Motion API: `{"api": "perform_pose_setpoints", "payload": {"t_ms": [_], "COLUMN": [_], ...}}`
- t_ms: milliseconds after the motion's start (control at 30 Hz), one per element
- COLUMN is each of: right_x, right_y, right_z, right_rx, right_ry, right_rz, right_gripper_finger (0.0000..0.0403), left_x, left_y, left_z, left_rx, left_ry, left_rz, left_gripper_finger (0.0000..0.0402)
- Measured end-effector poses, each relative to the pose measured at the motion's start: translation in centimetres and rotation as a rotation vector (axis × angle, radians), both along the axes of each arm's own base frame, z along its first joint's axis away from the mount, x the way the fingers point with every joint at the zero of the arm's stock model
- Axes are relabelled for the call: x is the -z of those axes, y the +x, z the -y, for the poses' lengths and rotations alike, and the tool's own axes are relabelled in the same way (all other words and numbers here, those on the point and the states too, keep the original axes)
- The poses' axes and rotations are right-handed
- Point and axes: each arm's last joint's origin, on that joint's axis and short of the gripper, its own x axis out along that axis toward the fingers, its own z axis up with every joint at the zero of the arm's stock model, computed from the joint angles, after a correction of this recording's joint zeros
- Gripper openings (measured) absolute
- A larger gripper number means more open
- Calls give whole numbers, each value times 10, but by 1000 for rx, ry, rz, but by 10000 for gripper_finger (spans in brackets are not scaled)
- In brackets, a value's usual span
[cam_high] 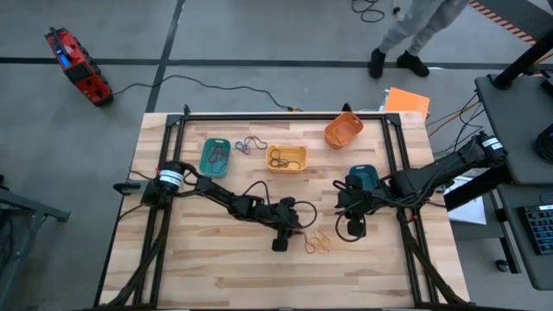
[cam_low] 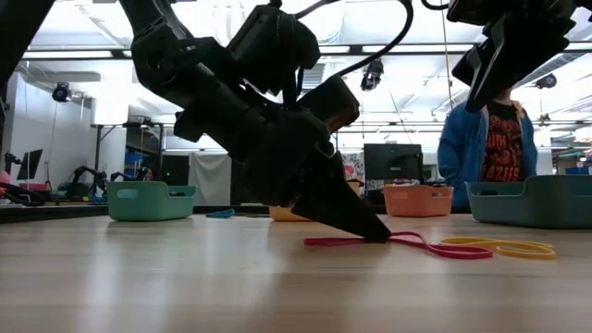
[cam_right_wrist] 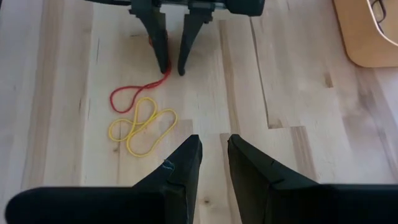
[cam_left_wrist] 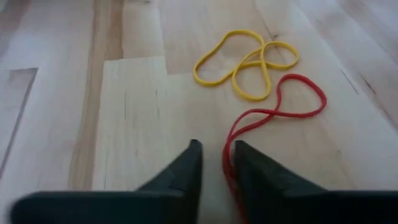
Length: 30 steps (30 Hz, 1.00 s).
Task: Sort rubber bands into baskets
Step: Put the red rubberband into the green bin
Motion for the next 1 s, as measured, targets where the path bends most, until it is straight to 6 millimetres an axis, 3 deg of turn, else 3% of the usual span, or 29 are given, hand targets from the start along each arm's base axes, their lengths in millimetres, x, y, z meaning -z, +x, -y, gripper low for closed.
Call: {"api": "perform_pose_setpoints", "payload": {"t_ms": [133,467,667,833,1000], "right_x": [1,1,0,-1,-3], "right_y": [0,1,4,6,7], "right_z": [0,1,0,-1,0], "right_rx": [2,9,-22,-44,-50], "right_ry": [-1,-21,-38,-58,-106], "right_rz": [5,14,57,93,120], "right_gripper_finger": [77,77,77,77,77], "left_x": [0,-8,-27,-50,-78], "left_y": [0,-3,-11,-30,-64], "left_z": [0,4,2,-3,-13], "left_rx": [3,30,44,26,-66], "left_ry": [-3,56,74,84,127], "left_rz": [-3,4,20,61,124], "left_gripper_finger": [9,0,0,0,0]}}
